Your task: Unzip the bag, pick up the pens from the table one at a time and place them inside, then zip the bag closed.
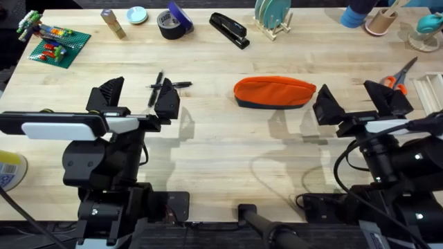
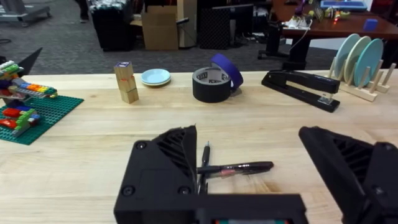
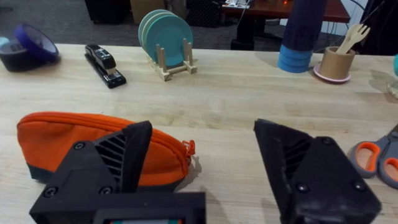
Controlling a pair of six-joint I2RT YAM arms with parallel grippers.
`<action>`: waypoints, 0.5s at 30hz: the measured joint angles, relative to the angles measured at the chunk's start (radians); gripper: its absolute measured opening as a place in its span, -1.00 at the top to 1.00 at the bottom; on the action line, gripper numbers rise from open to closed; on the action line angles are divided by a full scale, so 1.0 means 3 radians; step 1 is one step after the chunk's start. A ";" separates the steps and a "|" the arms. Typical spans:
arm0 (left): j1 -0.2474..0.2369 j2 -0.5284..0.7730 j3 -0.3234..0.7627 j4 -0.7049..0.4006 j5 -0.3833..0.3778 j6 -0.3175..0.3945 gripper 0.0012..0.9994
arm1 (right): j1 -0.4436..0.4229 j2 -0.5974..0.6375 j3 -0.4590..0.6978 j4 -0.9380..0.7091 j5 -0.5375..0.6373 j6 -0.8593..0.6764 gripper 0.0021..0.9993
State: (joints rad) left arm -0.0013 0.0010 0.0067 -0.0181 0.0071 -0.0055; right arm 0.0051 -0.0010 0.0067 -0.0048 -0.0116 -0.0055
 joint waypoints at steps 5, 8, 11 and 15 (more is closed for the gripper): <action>0.0000 0.0000 0.0000 0.0000 0.0000 0.0004 -0.99 | 0.0000 0.0000 0.0000 0.0000 0.0000 0.0000 -0.99; 0.0000 0.0000 0.0000 0.0000 0.0000 0.0004 -0.99 | 0.0000 0.0000 0.0000 0.0000 0.0000 0.0000 -0.99; 0.0000 0.0000 0.0000 0.0000 0.0000 0.0004 -0.99 | 0.0000 0.0000 0.0000 0.0015 0.0000 -0.0003 -0.99; 0.0000 0.0000 0.0000 0.0000 0.0000 0.0004 -0.99 | 0.0000 0.0000 0.0000 0.0035 -0.0007 -0.0006 -0.99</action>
State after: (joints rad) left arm -0.0013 0.0010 0.0067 -0.0181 0.0071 -0.0044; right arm 0.0051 -0.0010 0.0067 0.0056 -0.0137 -0.0074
